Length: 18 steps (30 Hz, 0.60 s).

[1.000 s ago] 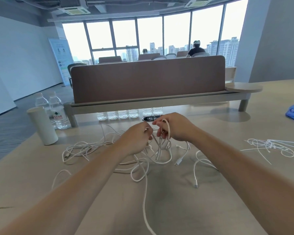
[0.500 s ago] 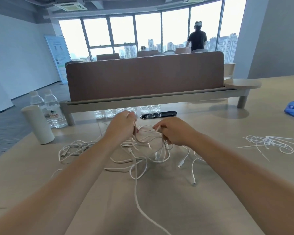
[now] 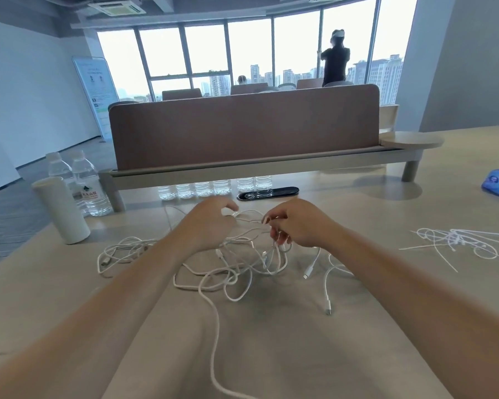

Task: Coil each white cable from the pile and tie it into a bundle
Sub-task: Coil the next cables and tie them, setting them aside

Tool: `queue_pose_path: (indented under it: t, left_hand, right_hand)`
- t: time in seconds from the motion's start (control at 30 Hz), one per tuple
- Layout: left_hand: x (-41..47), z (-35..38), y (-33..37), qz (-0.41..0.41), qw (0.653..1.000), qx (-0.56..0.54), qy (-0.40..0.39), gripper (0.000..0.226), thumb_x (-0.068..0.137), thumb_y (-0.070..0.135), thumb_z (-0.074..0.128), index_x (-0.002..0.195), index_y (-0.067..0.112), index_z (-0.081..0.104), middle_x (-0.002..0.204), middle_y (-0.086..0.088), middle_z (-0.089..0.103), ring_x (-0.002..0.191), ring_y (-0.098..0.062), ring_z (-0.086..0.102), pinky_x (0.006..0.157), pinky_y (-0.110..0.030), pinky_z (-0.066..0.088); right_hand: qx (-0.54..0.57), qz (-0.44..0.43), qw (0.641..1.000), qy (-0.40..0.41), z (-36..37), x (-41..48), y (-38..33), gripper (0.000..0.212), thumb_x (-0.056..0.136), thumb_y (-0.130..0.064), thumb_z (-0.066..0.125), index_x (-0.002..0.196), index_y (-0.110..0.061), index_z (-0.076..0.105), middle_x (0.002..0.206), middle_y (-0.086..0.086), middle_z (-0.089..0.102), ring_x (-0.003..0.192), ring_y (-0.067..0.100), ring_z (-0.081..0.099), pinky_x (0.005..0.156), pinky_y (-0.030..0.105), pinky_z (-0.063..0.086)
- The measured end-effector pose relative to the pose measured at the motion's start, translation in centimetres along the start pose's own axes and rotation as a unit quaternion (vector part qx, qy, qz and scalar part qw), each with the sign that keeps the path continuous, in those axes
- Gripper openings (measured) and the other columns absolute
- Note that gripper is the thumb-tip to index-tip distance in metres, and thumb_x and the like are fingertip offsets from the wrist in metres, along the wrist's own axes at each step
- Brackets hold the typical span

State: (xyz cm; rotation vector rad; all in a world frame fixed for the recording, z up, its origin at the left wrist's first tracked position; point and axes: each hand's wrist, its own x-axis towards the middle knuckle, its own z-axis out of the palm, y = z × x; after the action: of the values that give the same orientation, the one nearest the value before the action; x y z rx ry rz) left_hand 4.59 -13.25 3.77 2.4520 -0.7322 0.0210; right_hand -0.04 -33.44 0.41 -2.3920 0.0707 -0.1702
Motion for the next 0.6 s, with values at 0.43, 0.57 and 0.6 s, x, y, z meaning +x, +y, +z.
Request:
queue_pose_path:
  t: [0.43, 0.57, 0.6]
  left_hand:
    - [1.1, 2.4, 2.1, 0.002, 0.999, -0.043, -0.002, 0.038, 0.105, 0.019, 0.045, 0.069, 0.016, 0.06, 0.062, -0.002, 0.06, 0.052, -0.015, 0.051, 0.056, -0.027, 0.037]
    - [0.7, 1.0, 2.0, 0.023, 0.991, -0.1, 0.08, 0.036, 0.104, 0.02, 0.045, 0.071, 0.014, 0.058, 0.062, 0.0, 0.052, 0.052, -0.014, 0.042, 0.057, -0.029, 0.032]
    - [0.7, 0.5, 2.1, 0.024, 0.988, -0.116, 0.096, 0.034, 0.104, 0.02, 0.045, 0.073, 0.013, 0.059, 0.061, 0.001, 0.051, 0.047, -0.011, 0.04, 0.053, -0.028, 0.029]
  right_hand:
    - [-0.047, 0.01, 0.999, 0.015, 0.9, 0.3, 0.0, 0.016, 0.089, -0.013, 0.066, 0.085, -0.028, 0.072, 0.078, -0.012, 0.071, 0.072, 0.01, 0.064, 0.085, 0.036, 0.054]
    - [-0.156, 0.054, 0.986, -0.008, 1.0, 0.8, 0.6, 0.027, 0.091, -0.017, 0.058, 0.103, -0.036, 0.073, 0.092, -0.019, 0.065, 0.096, 0.014, 0.063, 0.101, 0.046, 0.045]
    - [-0.178, 0.057, 0.982, -0.008, 1.1, 0.8, 0.7, 0.028, 0.092, -0.018, 0.057, 0.106, -0.036, 0.073, 0.098, -0.017, 0.066, 0.1, 0.015, 0.063, 0.102, 0.044, 0.044]
